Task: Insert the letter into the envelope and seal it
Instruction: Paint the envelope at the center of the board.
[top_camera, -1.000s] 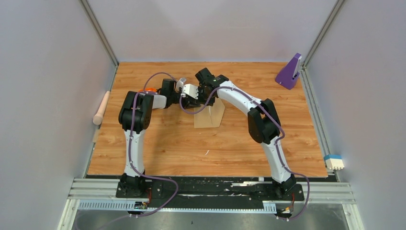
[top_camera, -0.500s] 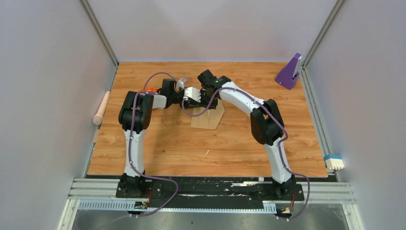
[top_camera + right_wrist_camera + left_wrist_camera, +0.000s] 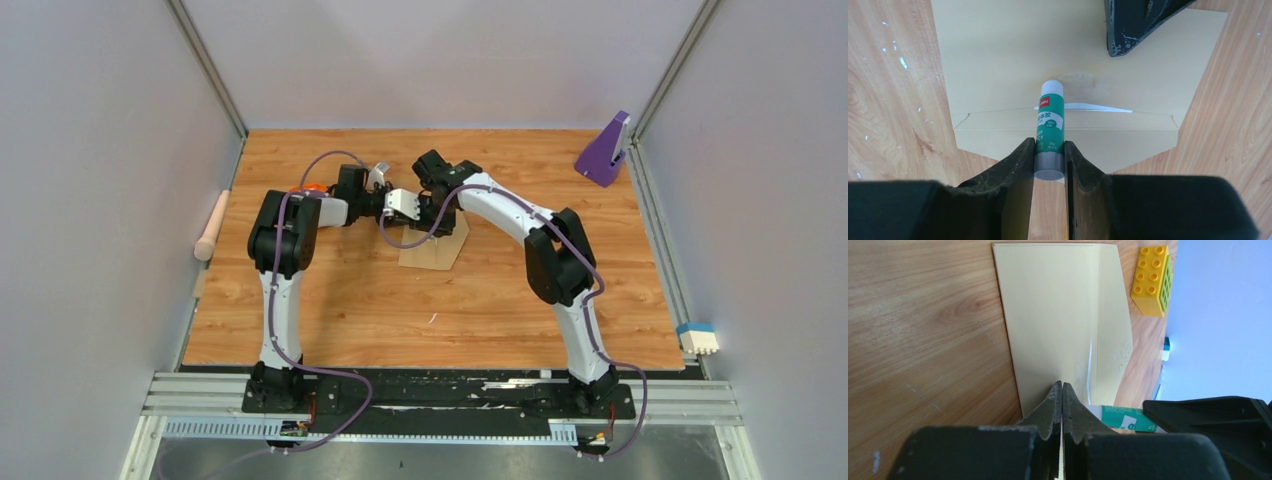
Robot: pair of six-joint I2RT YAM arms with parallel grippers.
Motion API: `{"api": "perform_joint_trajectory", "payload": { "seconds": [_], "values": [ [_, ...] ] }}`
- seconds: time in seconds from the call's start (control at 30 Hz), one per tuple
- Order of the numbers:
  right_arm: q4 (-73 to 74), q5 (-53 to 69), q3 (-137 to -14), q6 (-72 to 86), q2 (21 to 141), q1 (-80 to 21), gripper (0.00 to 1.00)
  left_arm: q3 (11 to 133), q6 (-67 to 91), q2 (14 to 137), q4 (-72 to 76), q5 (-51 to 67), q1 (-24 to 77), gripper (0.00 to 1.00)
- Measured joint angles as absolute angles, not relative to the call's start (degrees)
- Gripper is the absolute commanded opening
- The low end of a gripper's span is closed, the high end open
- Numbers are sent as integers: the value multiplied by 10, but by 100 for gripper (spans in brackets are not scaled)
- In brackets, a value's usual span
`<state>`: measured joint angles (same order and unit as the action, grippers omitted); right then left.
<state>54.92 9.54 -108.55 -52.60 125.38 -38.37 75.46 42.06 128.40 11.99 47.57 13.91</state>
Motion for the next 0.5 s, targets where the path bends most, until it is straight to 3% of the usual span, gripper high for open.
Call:
{"api": "perform_joint_trajectory", "payload": {
  "seconds": [0.5],
  "values": [
    [556, 48, -1118, -502, 1273, -383, 0, 755, 420, 1284, 120, 476, 139, 0]
  ]
}}
